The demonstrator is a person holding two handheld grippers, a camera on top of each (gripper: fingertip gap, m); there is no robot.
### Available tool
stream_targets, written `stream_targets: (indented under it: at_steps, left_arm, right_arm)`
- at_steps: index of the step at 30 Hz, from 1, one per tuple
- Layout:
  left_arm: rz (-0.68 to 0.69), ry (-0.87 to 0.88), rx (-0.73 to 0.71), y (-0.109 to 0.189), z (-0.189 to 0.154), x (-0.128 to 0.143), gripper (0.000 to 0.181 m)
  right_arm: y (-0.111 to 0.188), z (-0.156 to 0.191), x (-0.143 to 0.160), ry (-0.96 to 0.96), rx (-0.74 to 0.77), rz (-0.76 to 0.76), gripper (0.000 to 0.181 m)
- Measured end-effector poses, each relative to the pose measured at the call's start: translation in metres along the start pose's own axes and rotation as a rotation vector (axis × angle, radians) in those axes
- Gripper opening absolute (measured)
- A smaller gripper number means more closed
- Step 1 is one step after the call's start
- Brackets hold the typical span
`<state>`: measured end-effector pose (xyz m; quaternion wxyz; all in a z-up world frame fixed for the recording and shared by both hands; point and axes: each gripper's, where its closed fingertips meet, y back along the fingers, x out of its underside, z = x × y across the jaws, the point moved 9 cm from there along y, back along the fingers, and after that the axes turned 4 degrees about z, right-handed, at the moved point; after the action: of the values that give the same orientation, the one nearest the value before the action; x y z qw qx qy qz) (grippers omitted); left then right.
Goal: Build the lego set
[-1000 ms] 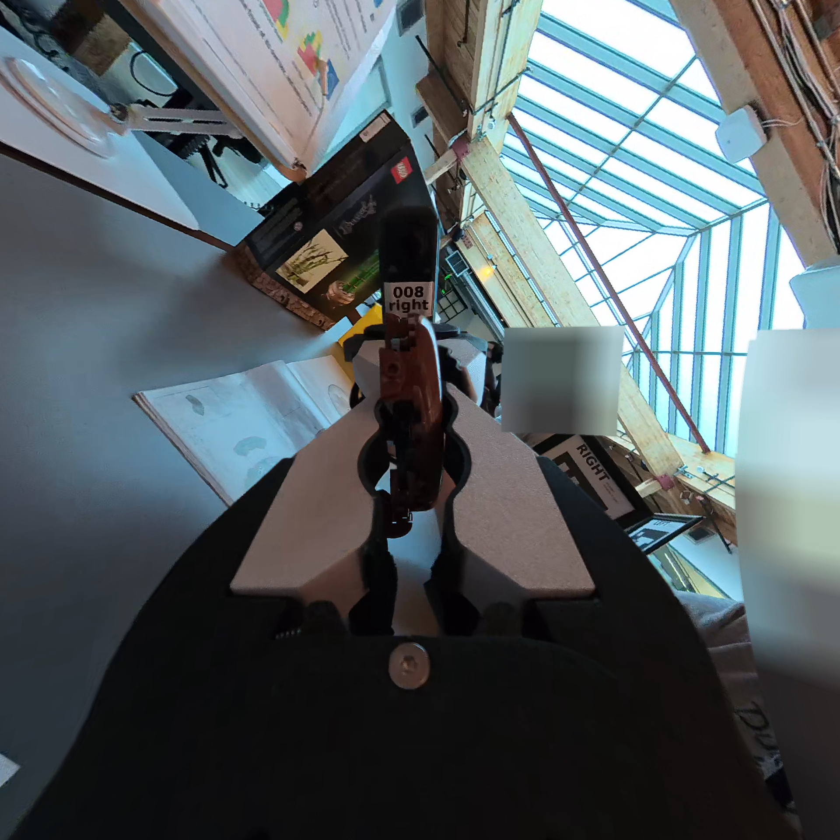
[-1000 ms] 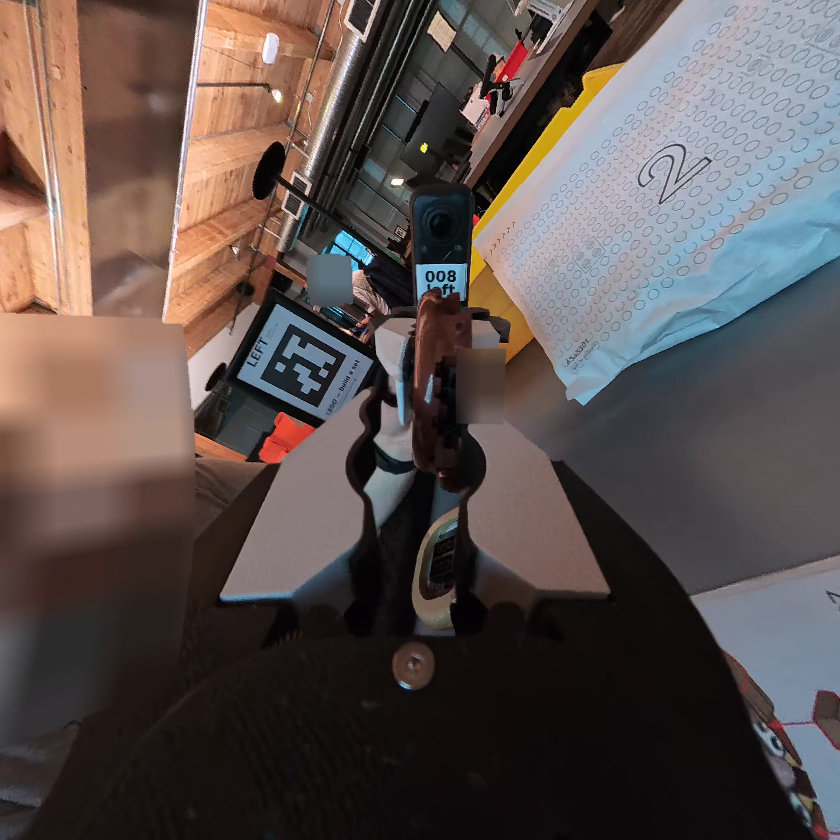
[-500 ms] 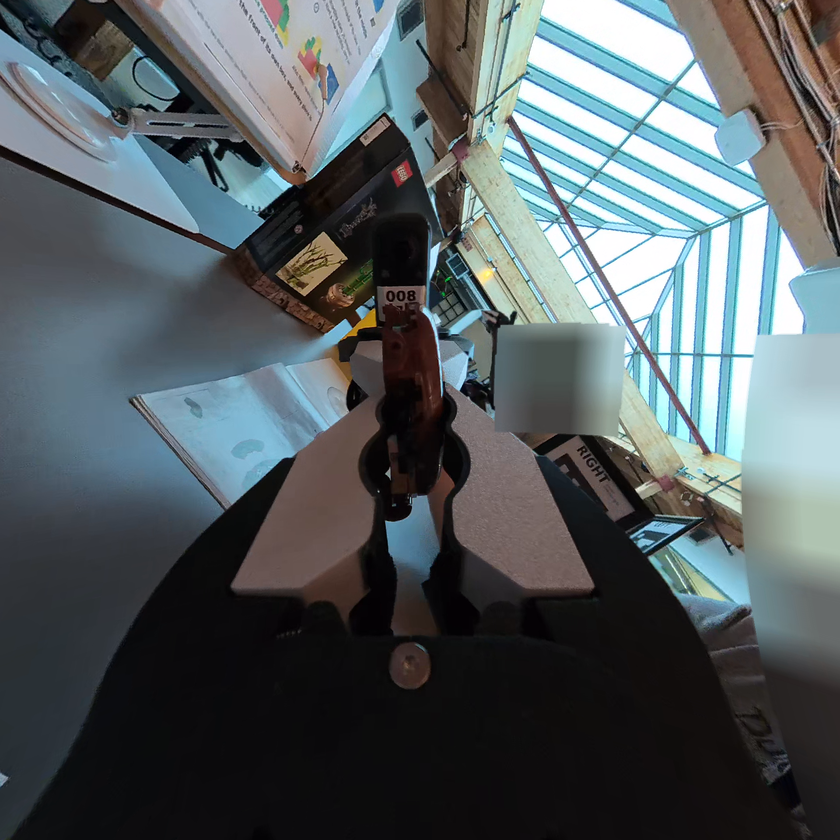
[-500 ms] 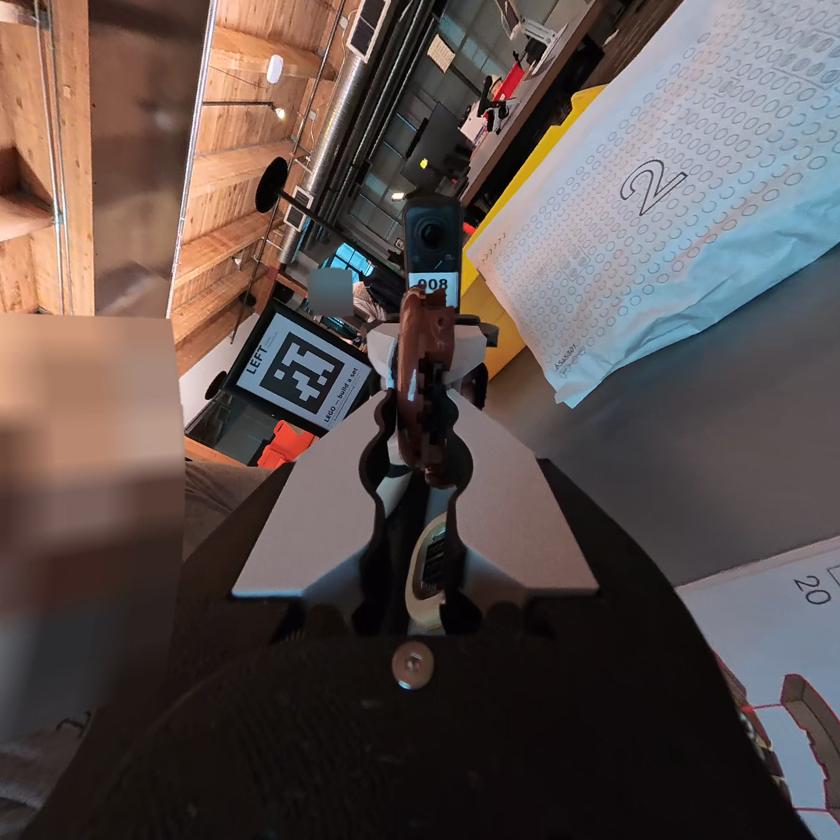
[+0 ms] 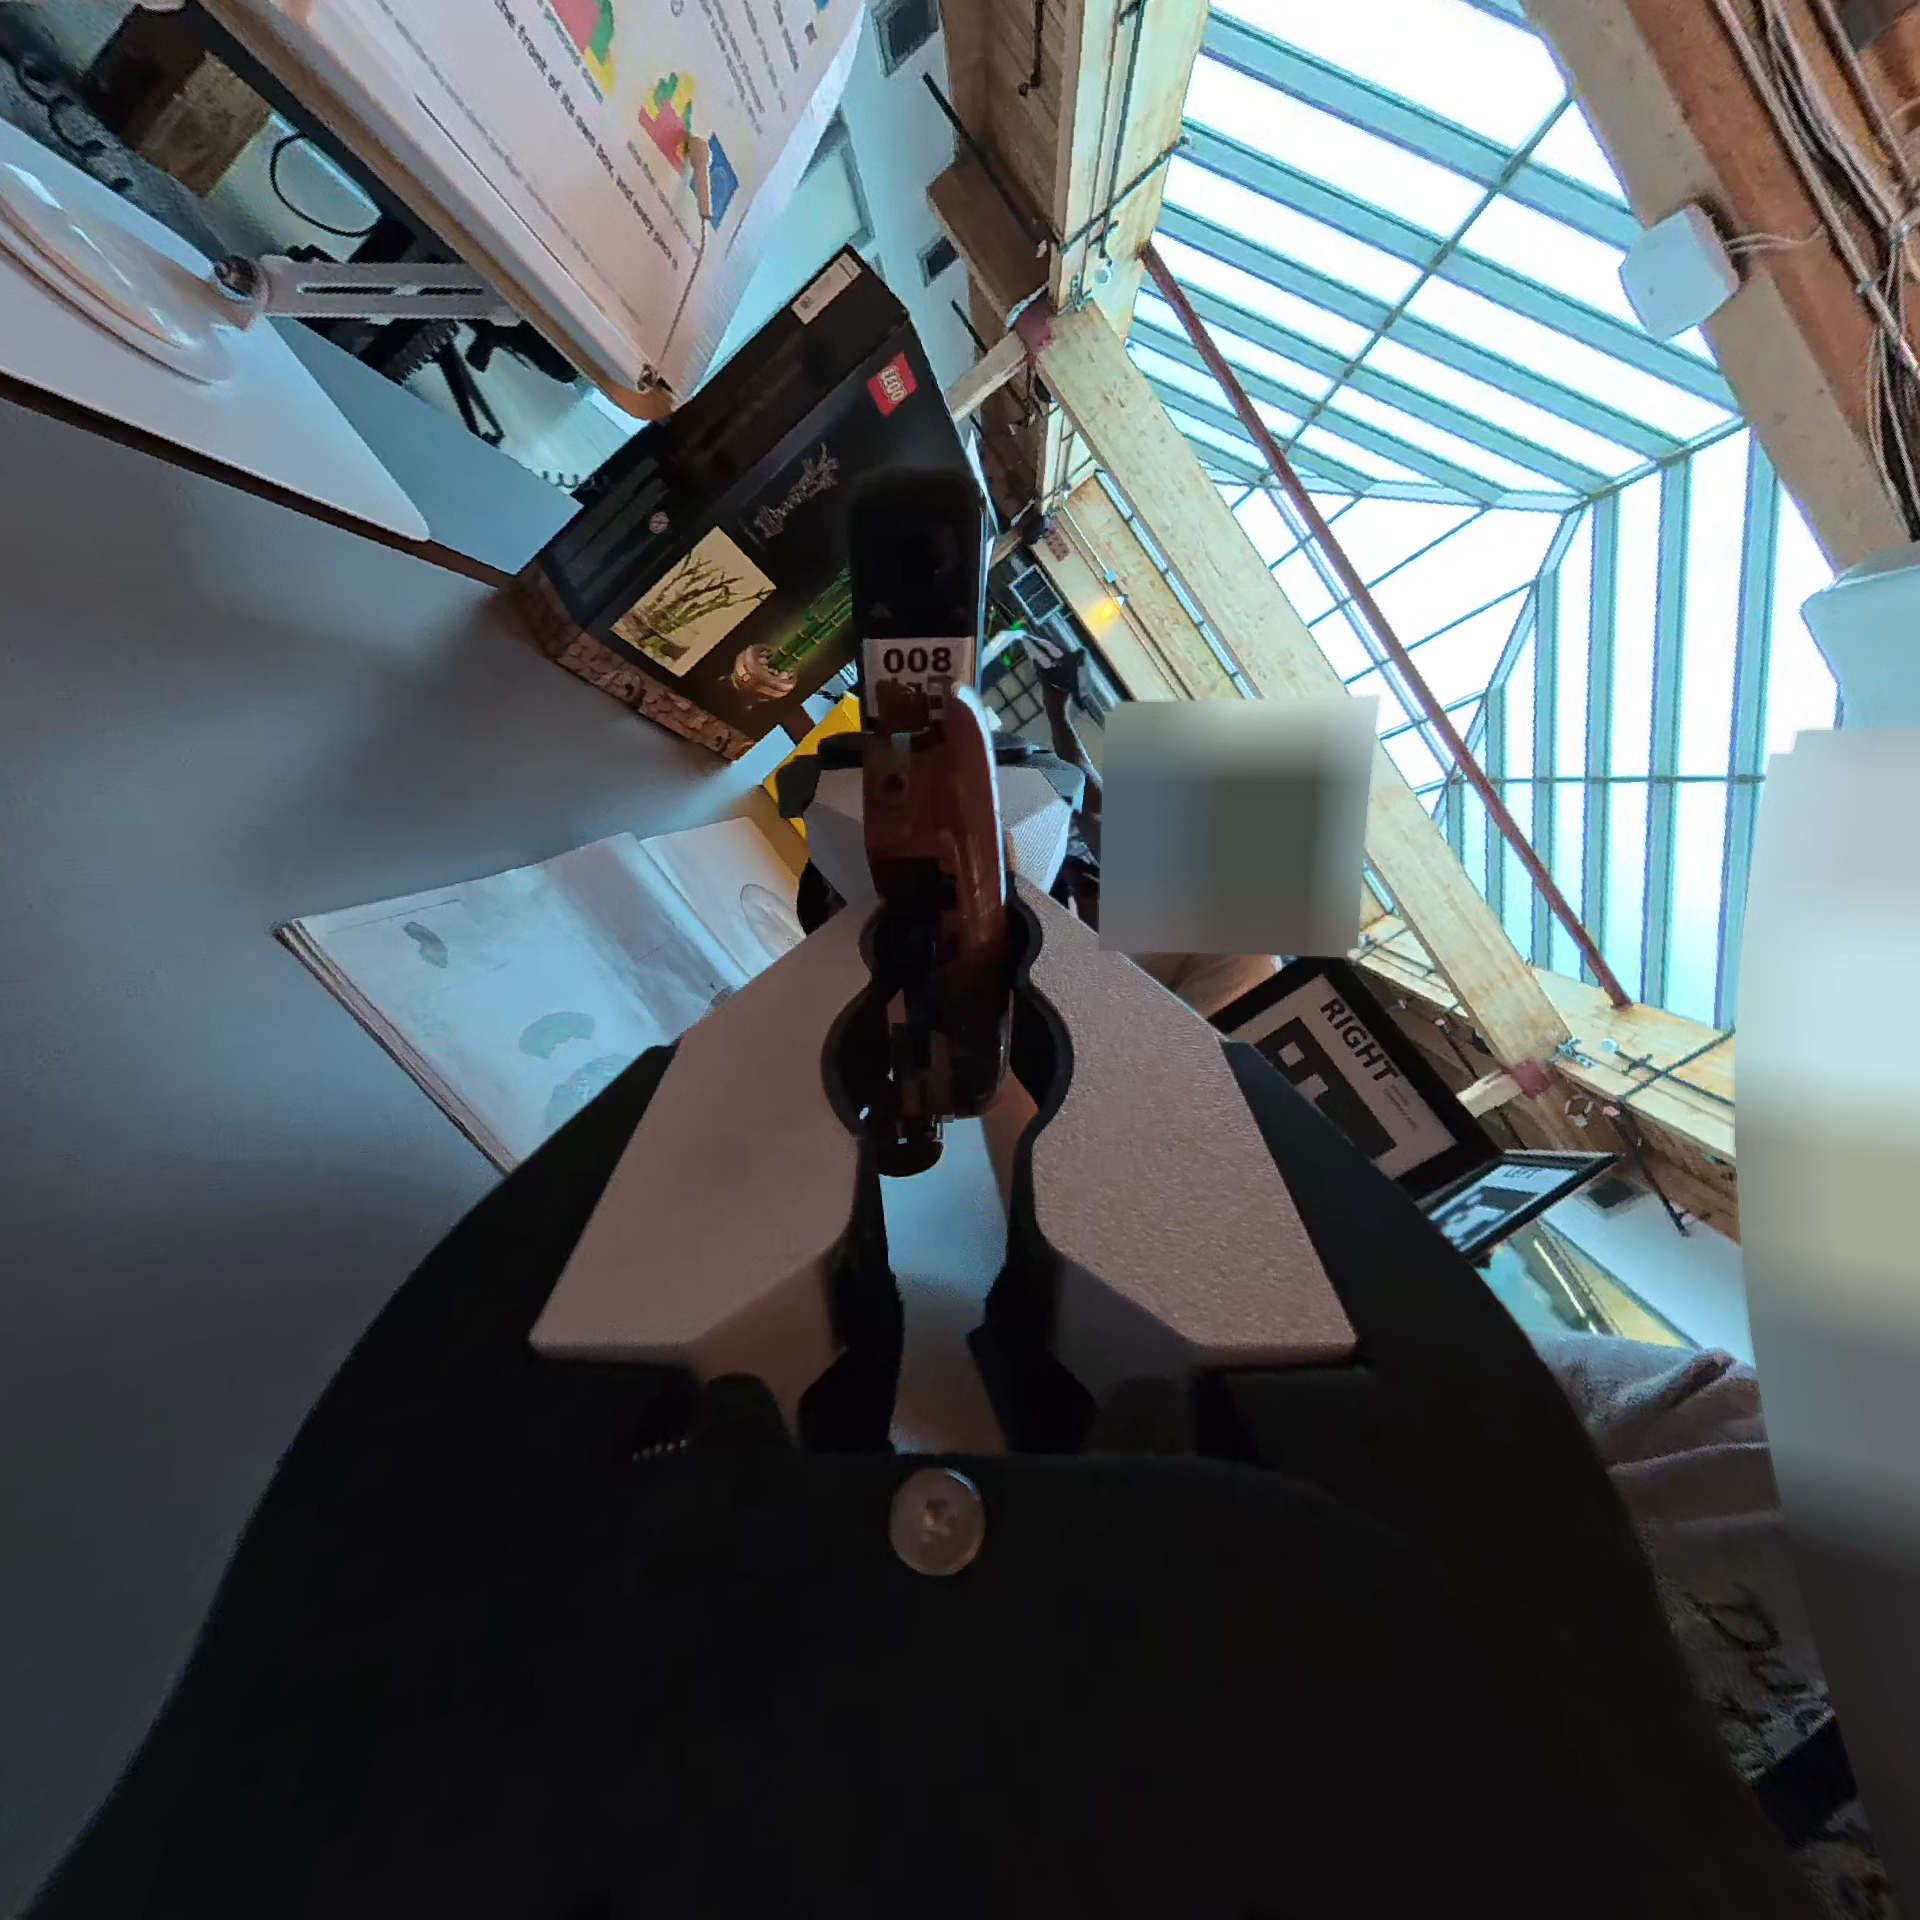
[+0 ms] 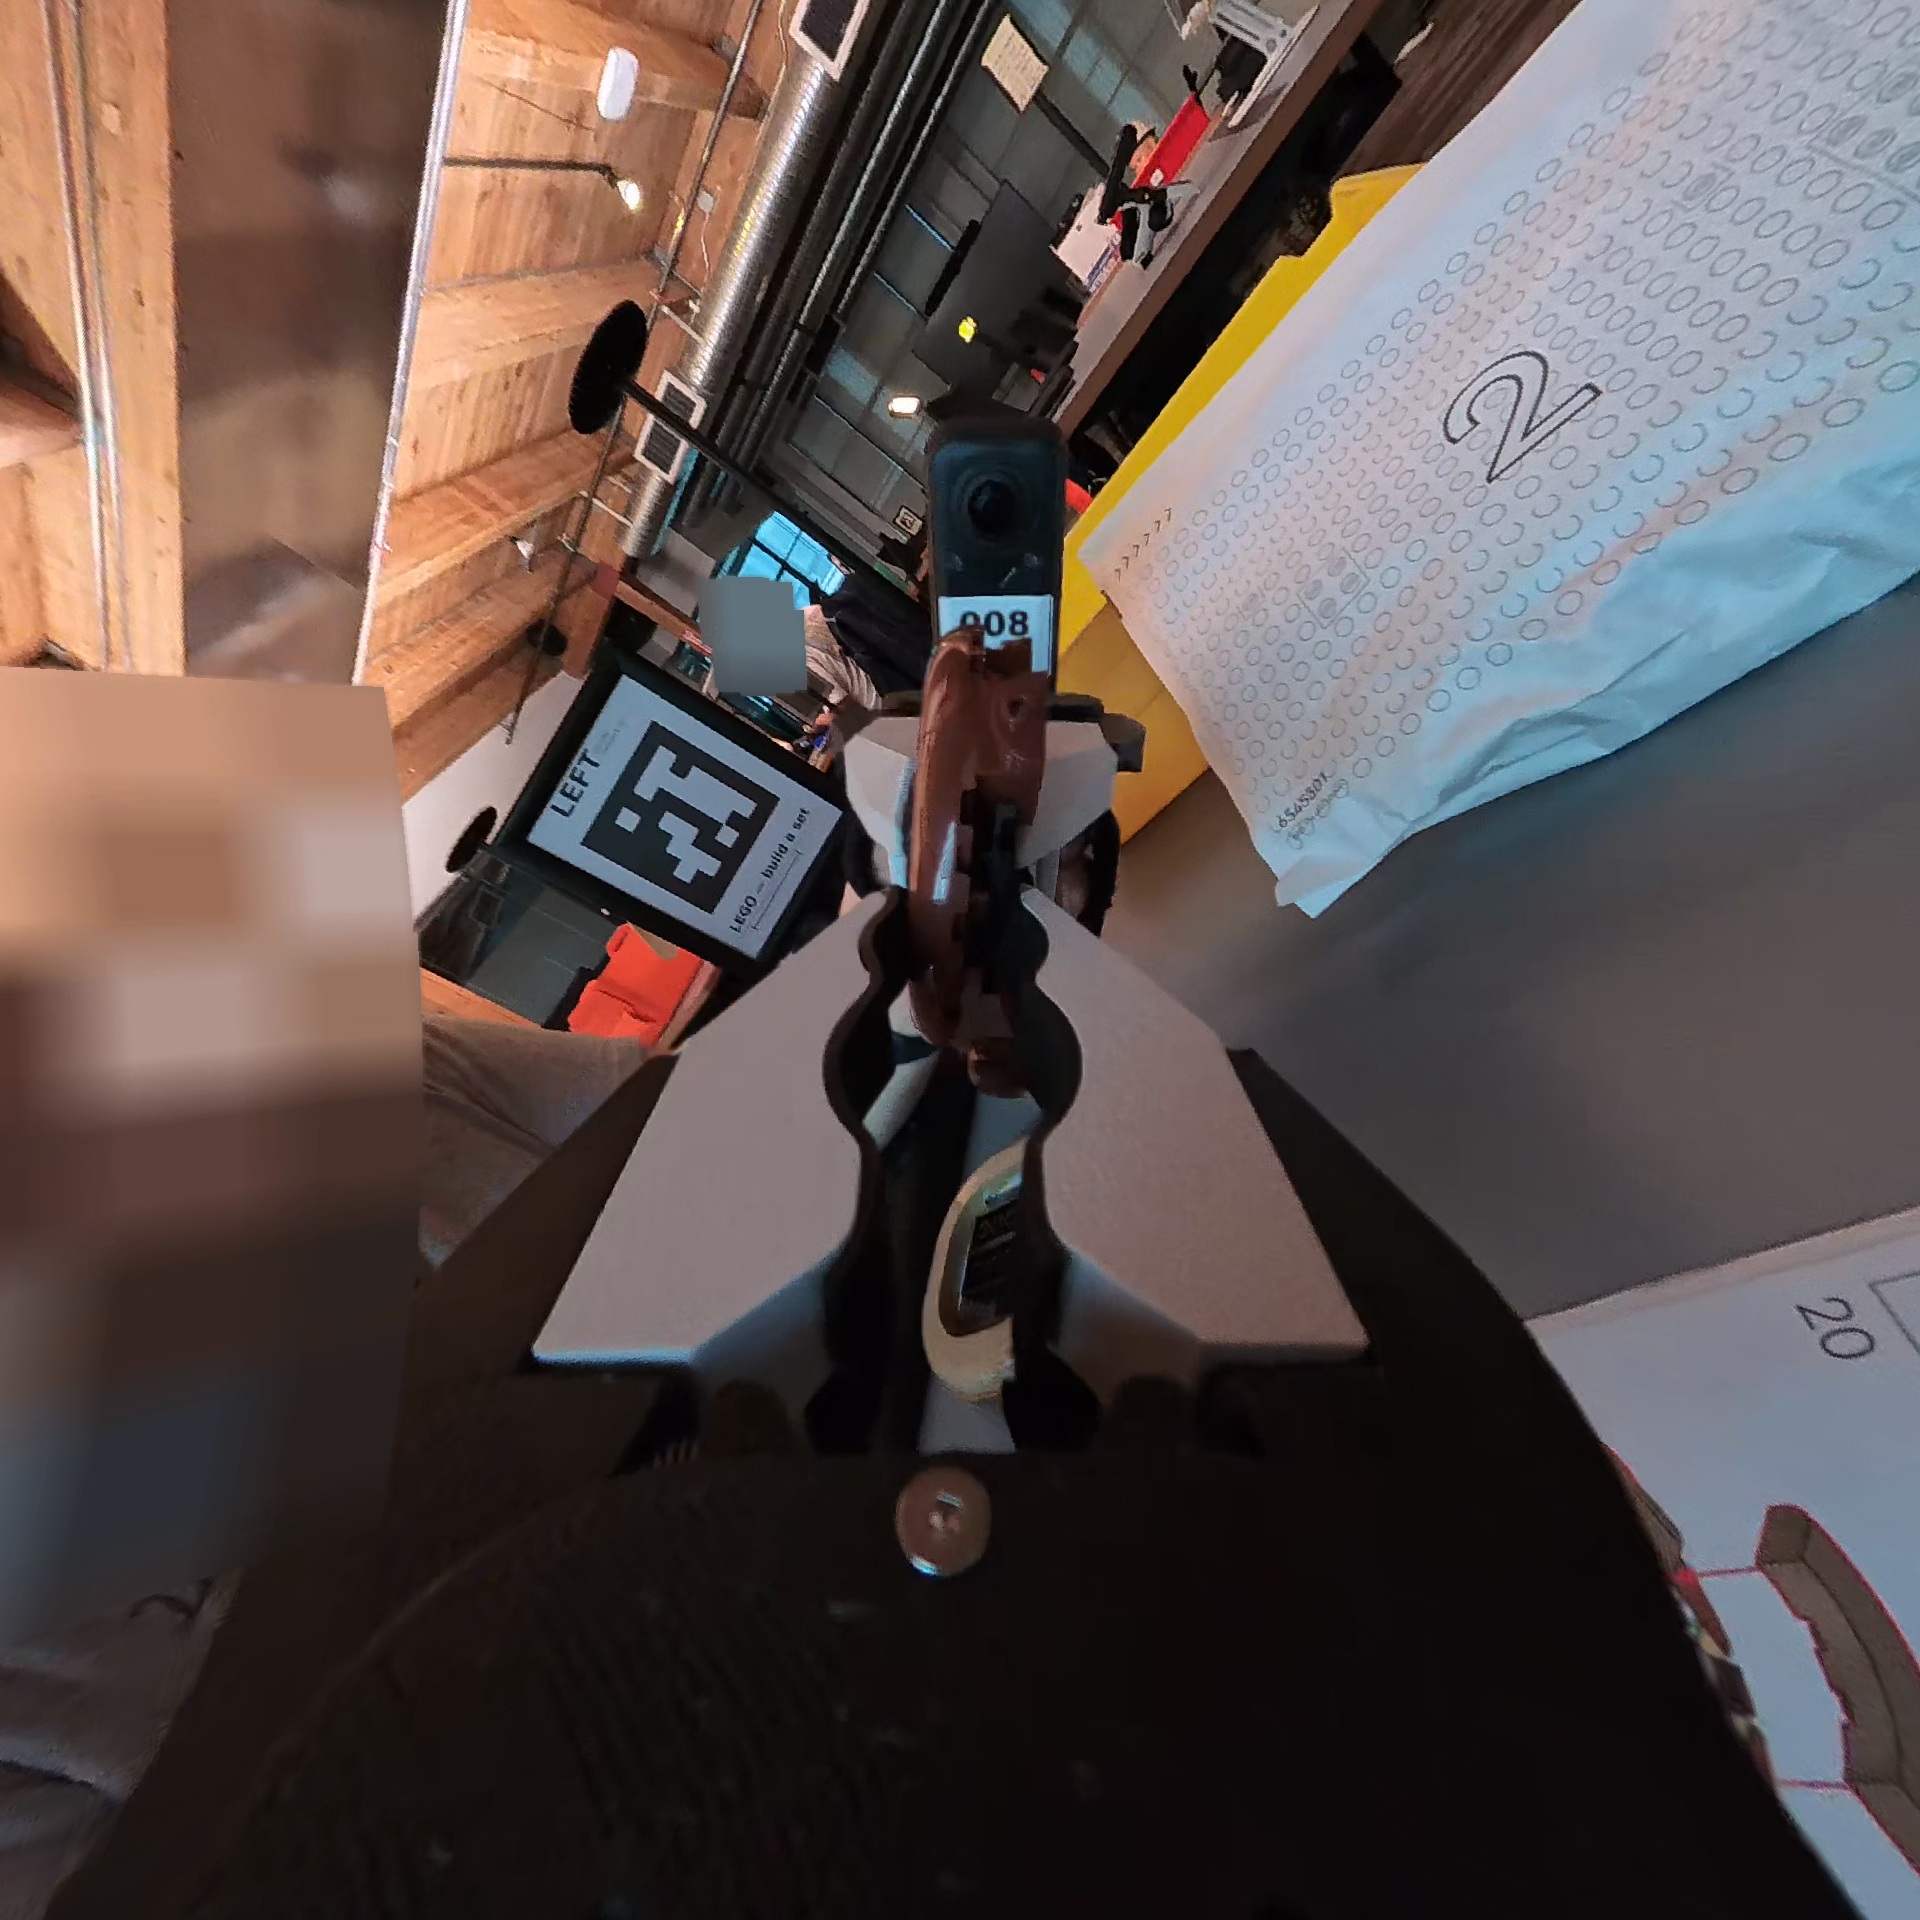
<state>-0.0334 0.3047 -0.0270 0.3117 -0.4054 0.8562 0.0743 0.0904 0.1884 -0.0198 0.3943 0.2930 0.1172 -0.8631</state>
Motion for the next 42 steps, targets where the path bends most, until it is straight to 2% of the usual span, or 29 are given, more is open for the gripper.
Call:
stream_targets:
  at_steps: [1,7,11,14,19,22,29,33,42]
  left_arm:
    - [-0.003,0.0,0.014,-0.001,-0.001,0.0,0.015]
    - [0.005,0.086,0.105,-0.002,0.004,0.002,0.025]
    - [0.029,0.056,0.063,-0.002,0.004,0.003,0.019]
    - [0.045,0.041,0.057,-0.002,0.001,0.002,0.015]
    - [0.059,0.011,0.031,-0.003,0.001,0.004,0.015]
    - [0.019,0.024,0.071,-0.004,-0.002,0.003,0.019]
    - [0.033,0.002,0.068,-0.005,-0.005,0.004,0.018]
    - [0.031,0.014,0.078,-0.005,-0.005,0.004,0.023]
    - [0.046,-0.006,0.043,-0.003,-0.005,0.003,0.017]
  right_arm:
    - [0.001,0.001,0.0,0.006,-0.004,0.005,0.015]
    - [0.006,0.003,0.0,-0.004,-0.006,0.007,0.015]
    - [0.006,0.002,0.0,-0.012,0.011,0.008,0.017]
    - [0.007,0.003,0.0,-0.025,-0.03,-0.007,0.018]
    - [0.008,0.002,0.0,-0.023,-0.002,0.006,0.016]
    - [0.009,0.004,0.001,-0.019,-0.01,0.024,0.015]
    - [0.008,0.01,0.001,0.01,-0.008,0.042,0.016]
    - [0.009,0.008,0.001,0.0,-0.009,0.035,0.016]
    - [0.007,0.008,0.001,0.016,-0.017,0.034,0.016]
